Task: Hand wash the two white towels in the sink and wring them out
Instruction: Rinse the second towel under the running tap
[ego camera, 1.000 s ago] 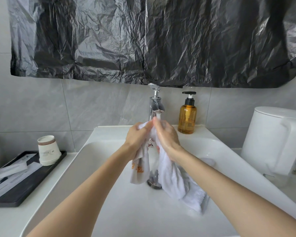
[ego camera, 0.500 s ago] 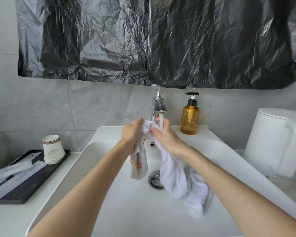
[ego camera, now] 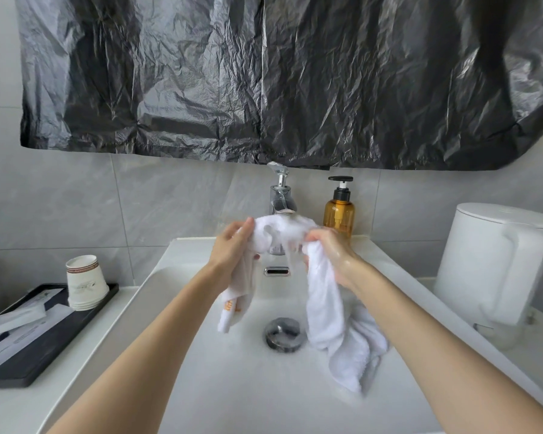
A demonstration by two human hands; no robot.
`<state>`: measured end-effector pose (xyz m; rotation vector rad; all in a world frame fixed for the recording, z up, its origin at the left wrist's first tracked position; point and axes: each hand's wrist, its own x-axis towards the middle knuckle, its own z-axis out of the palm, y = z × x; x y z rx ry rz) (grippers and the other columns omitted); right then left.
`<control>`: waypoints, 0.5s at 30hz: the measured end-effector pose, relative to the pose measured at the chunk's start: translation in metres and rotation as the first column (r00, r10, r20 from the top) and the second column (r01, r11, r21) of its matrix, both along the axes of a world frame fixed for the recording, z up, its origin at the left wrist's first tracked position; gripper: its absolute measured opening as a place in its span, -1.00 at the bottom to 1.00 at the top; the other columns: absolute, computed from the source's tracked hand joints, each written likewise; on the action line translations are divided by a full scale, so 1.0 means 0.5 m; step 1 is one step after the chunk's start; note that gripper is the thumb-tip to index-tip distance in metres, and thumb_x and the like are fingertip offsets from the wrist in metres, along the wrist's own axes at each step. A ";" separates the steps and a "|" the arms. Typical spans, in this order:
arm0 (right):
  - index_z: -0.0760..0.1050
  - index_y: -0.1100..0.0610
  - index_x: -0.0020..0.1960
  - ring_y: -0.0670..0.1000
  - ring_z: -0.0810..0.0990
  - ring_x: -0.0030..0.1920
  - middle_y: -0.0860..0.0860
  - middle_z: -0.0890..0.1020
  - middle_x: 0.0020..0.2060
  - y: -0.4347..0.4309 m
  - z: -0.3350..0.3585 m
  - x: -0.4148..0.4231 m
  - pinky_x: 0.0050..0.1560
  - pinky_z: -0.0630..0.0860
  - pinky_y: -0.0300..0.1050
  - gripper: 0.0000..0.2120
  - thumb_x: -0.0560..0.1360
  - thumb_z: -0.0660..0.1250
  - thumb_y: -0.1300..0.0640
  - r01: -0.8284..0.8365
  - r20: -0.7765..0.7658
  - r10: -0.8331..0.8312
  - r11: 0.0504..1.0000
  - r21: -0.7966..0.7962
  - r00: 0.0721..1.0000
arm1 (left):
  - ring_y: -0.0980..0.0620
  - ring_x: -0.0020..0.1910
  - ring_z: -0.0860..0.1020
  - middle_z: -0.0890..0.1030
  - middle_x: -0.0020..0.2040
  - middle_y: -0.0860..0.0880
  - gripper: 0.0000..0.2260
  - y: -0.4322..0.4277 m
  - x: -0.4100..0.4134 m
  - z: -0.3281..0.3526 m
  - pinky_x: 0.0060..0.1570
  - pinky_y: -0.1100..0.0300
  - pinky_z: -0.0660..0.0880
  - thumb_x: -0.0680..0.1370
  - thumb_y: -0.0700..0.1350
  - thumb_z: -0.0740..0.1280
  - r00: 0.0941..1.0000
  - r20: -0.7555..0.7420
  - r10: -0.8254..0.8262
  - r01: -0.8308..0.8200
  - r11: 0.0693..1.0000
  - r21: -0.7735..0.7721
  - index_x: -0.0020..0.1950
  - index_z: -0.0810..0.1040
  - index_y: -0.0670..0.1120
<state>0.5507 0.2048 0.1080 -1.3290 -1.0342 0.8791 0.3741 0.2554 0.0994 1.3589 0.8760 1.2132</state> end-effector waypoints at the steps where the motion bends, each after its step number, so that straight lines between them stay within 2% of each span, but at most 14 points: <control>1: 0.50 0.17 -0.06 0.07 0.49 -0.39 0.11 0.51 -0.34 -0.002 0.004 -0.002 -0.28 0.44 -0.10 -0.81 0.34 0.28 0.17 0.016 -0.079 -0.015 1.000 0.006 0.997 | 0.00 -0.40 0.54 0.56 -0.22 -0.13 -0.80 -0.008 0.008 -0.003 -0.43 0.23 0.54 0.63 0.02 0.26 0.995 0.036 -0.089 0.090 0.996 -0.021 -0.04 0.51 -0.10; 2: 0.51 0.16 0.02 0.04 0.47 -0.45 0.09 0.49 -0.37 0.002 0.005 -0.001 -0.38 0.42 -0.15 -0.77 0.39 0.23 0.20 0.014 -0.128 -0.011 1.000 0.022 0.992 | 0.01 -0.36 0.58 0.59 -0.17 -0.12 -0.80 -0.012 0.018 -0.008 -0.38 0.22 0.57 0.65 0.02 0.23 0.987 0.031 -0.156 0.157 0.987 -0.026 0.02 0.52 -0.10; 3: 0.53 0.09 0.13 0.02 0.48 -0.42 0.07 0.50 -0.33 0.001 0.007 -0.004 -0.41 0.41 -0.17 -0.67 0.39 0.20 0.20 0.004 -0.147 0.002 0.999 0.042 0.989 | 0.01 -0.26 0.62 0.63 -0.08 -0.11 -0.76 -0.011 0.028 -0.015 -0.25 0.21 0.61 0.65 0.05 0.20 0.981 0.004 -0.195 0.195 0.981 -0.017 0.09 0.53 -0.09; 4: 0.53 0.01 0.20 0.04 0.51 -0.30 0.04 0.53 -0.24 0.004 0.007 -0.006 -0.36 0.45 -0.12 -0.61 0.40 0.20 0.17 0.007 -0.133 0.002 0.998 0.068 0.991 | 0.01 -0.09 0.65 0.65 0.04 -0.07 -0.70 -0.013 0.038 -0.021 -0.06 0.18 0.61 0.65 0.12 0.18 0.977 -0.028 -0.212 0.213 0.977 0.012 0.17 0.53 -0.06; 6: 0.53 -0.03 0.17 0.09 0.54 -0.02 0.00 0.56 -0.05 0.006 0.003 -0.020 -0.07 0.55 0.03 -0.72 0.48 0.24 0.09 0.047 -0.048 -0.042 0.992 0.119 0.998 | 0.03 0.19 0.59 0.61 0.23 0.01 -0.51 -0.021 0.051 -0.021 0.26 0.05 0.48 0.55 0.33 0.19 0.970 -0.060 -0.234 0.237 0.971 0.041 0.31 0.52 0.04; 7: 0.51 -0.02 0.15 0.09 0.54 0.06 0.00 0.57 0.00 0.005 0.000 -0.033 0.06 0.53 0.06 -0.75 0.50 0.26 -0.02 0.049 0.008 -0.050 0.991 0.121 0.999 | 0.04 0.24 0.57 0.60 0.25 0.05 -0.47 -0.026 0.055 -0.020 0.30 0.03 0.44 0.51 0.38 0.19 0.970 -0.058 -0.235 0.238 0.970 0.047 0.33 0.51 0.09; 8: 0.50 -0.01 0.15 0.07 0.56 0.06 -0.01 0.58 0.02 0.004 -0.008 -0.046 0.08 0.53 0.06 -0.64 0.46 0.28 -0.19 0.039 0.056 -0.045 0.993 0.113 0.997 | 0.05 0.22 0.57 0.61 0.24 0.05 -0.50 -0.032 0.056 -0.019 0.27 0.04 0.46 0.52 0.37 0.19 0.971 -0.047 -0.234 0.236 0.970 0.057 0.33 0.51 0.11; 10: 0.50 -0.05 0.12 0.07 0.61 0.03 -0.01 0.61 0.02 0.004 -0.025 -0.072 0.06 0.57 0.09 -0.40 0.30 0.25 -0.46 0.062 0.129 -0.073 0.994 0.088 0.989 | 0.01 0.07 0.64 0.65 0.15 -0.01 -0.62 -0.032 0.056 -0.024 0.04 0.06 0.55 0.59 0.26 0.20 0.976 -0.004 -0.219 0.219 0.974 0.057 0.27 0.54 0.09; 12: 0.52 -0.06 0.12 0.07 0.61 0.08 0.00 0.63 0.05 0.005 -0.036 -0.091 0.11 0.56 0.09 -0.47 0.40 0.21 -0.43 0.109 0.182 -0.129 0.987 0.116 0.975 | -0.05 -0.17 0.65 0.66 0.04 -0.07 -0.70 -0.027 0.054 -0.028 -0.24 0.08 0.55 0.61 0.18 0.21 0.978 0.027 -0.207 0.206 0.978 0.031 0.20 0.56 0.05; 15: 0.57 -0.04 0.16 0.00 0.57 0.11 -0.03 0.63 0.06 0.009 -0.039 -0.099 0.07 0.46 -0.10 -0.62 0.57 0.14 -0.24 0.158 0.322 -0.211 0.970 0.185 0.923 | -0.09 -0.18 0.65 0.65 0.07 -0.12 -0.69 -0.024 0.055 -0.029 -0.29 0.10 0.54 0.62 0.15 0.22 0.990 0.006 -0.142 0.142 0.990 0.022 0.20 0.55 -0.02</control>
